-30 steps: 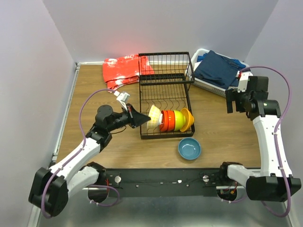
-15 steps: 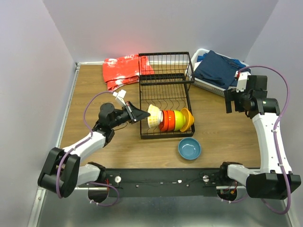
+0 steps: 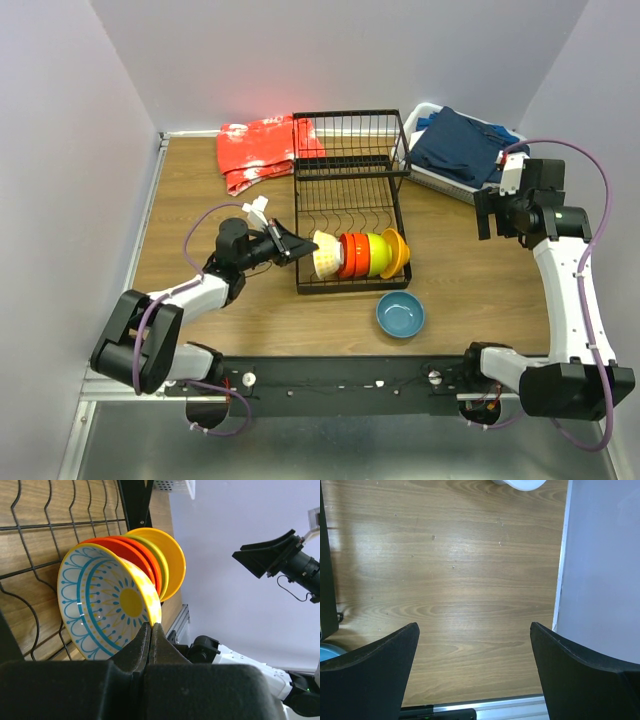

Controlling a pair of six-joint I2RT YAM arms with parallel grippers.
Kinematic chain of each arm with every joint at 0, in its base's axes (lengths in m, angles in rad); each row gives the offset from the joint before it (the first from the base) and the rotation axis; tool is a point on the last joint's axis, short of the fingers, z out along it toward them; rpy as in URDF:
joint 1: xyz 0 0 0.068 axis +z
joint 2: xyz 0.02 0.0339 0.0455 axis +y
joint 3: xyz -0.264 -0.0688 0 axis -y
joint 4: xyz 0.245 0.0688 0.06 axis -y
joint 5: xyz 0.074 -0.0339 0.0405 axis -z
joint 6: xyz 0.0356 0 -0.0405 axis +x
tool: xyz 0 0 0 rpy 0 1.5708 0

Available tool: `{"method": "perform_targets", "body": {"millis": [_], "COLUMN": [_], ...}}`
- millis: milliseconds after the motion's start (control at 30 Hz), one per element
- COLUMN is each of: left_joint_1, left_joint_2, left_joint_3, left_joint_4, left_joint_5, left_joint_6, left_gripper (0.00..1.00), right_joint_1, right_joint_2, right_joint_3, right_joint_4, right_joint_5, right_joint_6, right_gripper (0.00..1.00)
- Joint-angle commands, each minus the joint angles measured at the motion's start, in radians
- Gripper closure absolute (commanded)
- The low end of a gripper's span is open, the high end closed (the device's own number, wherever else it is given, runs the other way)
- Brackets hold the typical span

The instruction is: Load the bowls into the dish rack

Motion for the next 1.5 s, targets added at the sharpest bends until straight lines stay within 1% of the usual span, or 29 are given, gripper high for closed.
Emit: {"method": "perform_targets", "body": {"millis": [0,367,500,633,733,833,867,933,1000,1100,1133,1200,1233,1333,1467], "left_joint_1": [0.006,0.004,0.003,0.004,0.004,0.006,0.006,0.006,0.006,0.006,0.006,0.006,0.006,0.006,0.014], "left_joint_2": [0.03,0.191,0.207,0.171,0.164,0.174,0.17,0.162,0.144,0.124,0.118,0.09,0.081,0.047,0.024], "left_joint_3": [-0.01,0.011,0.017,0.022,0.021,0.016,0.016,0.011,0.016,0.019,0.022,0.031,0.037,0.065,0.091], "left_joint_4": [0.086,0.209,0.227,0.235,0.215,0.149,0.088,0.071,0.022,-0.017,-0.017,-0.023,-0.032,-0.096,-0.184], "left_joint_5": [-0.006,0.02,0.028,0.045,0.035,0.02,-0.001,-0.009,-0.024,-0.031,-0.029,-0.028,-0.031,-0.034,-0.026], "left_joint_6": [-0.057,-0.154,-0.166,-0.176,-0.157,-0.134,-0.131,-0.125,-0.105,-0.082,-0.074,-0.047,-0.039,0.014,0.091], "left_gripper": [1.0,1.0,1.0,1.0,1.0,1.0,1.0,0.95,0.87,0.7,0.65,0.59,0.53,0.48,0.46], "right_joint_1": [-0.011,-0.02,-0.023,-0.027,-0.029,-0.032,-0.034,-0.032,-0.034,-0.034,-0.034,-0.035,-0.037,-0.037,-0.04], "right_joint_2": [0.011,0.02,0.023,0.027,0.028,0.039,0.043,0.053,0.056,0.054,0.053,0.047,0.043,0.034,0.028], "right_joint_3": [-0.018,-0.028,-0.026,-0.022,-0.029,-0.029,-0.026,-0.011,-0.005,-0.011,-0.014,-0.018,-0.02,-0.02,-0.02], "right_joint_4": [-0.019,-0.028,-0.033,-0.04,-0.037,-0.03,-0.03,-0.028,-0.028,-0.025,-0.027,-0.027,-0.028,-0.031,-0.027], "right_joint_5": [-0.025,-0.031,-0.031,-0.033,-0.034,-0.04,-0.04,-0.039,-0.039,-0.042,-0.043,-0.048,-0.048,-0.048,-0.057], "right_joint_6": [-0.014,-0.026,-0.031,-0.033,-0.034,-0.034,-0.034,-0.034,-0.034,-0.034,-0.033,-0.034,-0.033,-0.034,-0.031], "right_gripper": [0.0,0.0,0.0,0.0,0.0,0.0,0.0,0.0,0.0,0.0,0.0,0.0,0.0,0.0,0.0]}}
